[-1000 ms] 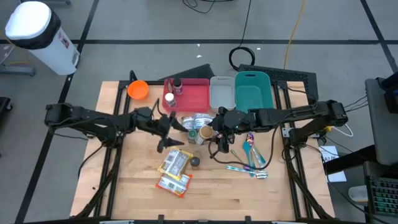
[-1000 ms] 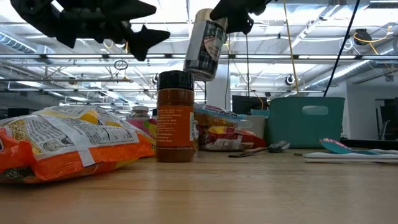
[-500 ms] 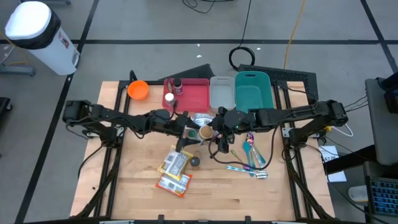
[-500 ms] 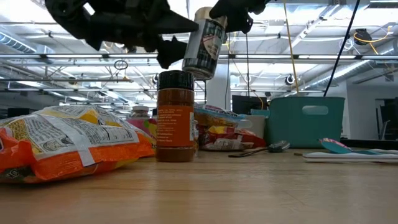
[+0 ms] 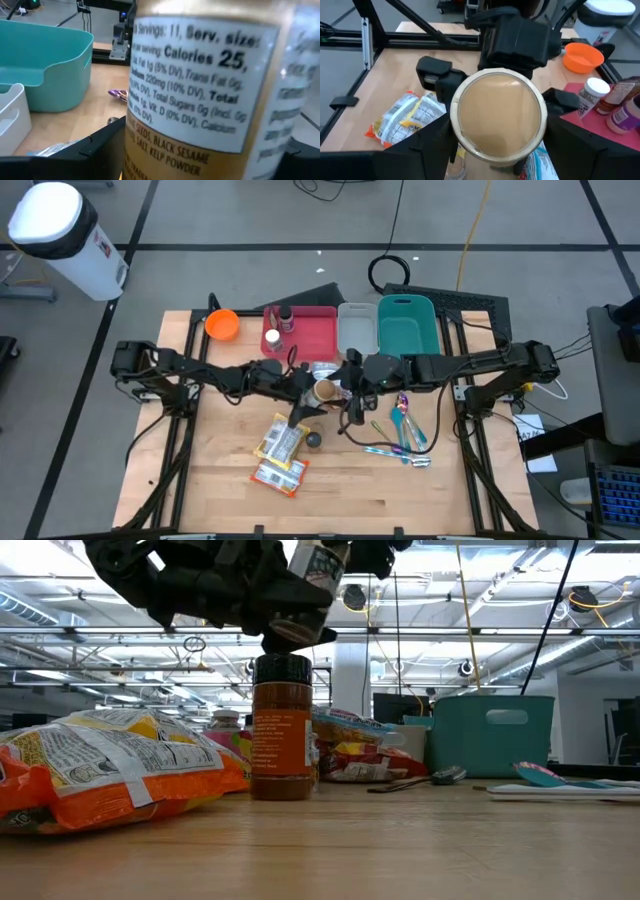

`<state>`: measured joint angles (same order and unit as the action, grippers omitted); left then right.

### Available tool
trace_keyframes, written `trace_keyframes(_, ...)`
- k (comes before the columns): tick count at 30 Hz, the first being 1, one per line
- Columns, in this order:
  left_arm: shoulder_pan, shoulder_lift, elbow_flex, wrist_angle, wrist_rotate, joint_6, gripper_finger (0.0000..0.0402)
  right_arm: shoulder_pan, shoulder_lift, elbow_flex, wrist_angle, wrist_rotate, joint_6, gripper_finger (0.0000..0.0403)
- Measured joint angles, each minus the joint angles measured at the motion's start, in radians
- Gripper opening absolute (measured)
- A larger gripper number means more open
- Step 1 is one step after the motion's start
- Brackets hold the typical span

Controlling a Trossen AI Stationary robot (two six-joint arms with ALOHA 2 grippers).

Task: Pick & Place Food Item
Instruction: Put the gold seasoning bottle into the red bin

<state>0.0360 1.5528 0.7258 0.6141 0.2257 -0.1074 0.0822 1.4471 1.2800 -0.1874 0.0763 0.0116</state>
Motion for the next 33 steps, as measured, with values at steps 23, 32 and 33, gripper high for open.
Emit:
trace_keyframes(23,-0.032,-0.032,-0.001,-0.012,-0.100,0.090,0.0266,0.000,-0.103,0.000,-0.149,0.007,0.036,0.0290)
trace_keyframes(32,-0.031,-0.096,-0.002,-0.002,-0.099,0.133,0.0266,0.005,-0.229,-0.086,-0.143,0.006,0.093,0.0291)
trace_keyframes(33,-0.031,-0.097,-0.002,0.009,-0.099,0.133,0.0266,0.005,-0.240,-0.110,-0.121,0.006,0.096,0.0291)
